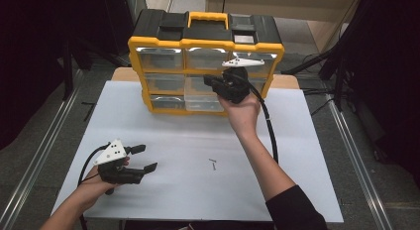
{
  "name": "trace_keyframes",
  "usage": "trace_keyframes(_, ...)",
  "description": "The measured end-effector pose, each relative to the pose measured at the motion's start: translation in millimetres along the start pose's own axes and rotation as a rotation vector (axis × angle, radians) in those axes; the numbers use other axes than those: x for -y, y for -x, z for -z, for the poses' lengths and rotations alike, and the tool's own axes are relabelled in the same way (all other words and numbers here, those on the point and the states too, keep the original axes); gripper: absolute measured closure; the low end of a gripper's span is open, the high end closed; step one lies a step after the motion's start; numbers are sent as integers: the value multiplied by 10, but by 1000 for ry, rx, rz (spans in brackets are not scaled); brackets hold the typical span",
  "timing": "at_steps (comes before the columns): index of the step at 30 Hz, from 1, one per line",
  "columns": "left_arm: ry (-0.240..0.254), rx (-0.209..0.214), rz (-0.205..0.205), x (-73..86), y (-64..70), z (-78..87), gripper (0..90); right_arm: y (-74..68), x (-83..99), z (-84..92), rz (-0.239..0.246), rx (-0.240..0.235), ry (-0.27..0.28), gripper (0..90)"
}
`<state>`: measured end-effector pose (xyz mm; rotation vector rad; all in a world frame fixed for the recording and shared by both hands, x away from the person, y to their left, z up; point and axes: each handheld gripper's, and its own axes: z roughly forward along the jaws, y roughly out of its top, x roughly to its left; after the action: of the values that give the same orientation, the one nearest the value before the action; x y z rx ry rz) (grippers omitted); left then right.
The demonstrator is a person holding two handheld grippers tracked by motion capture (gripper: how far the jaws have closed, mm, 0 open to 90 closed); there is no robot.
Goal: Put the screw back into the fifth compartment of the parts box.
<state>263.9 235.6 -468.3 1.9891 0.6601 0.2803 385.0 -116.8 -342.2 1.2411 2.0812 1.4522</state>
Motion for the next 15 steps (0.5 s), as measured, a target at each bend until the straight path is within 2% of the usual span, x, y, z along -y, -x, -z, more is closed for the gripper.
trace_keyframes(10,0,2,0,-1,3,1,241,-15,5,-10,2,-6,3,871)
trace_keyframes(15,-1,2,-1,-1,1,2,241,-29,3,37,1,-36,17,623)
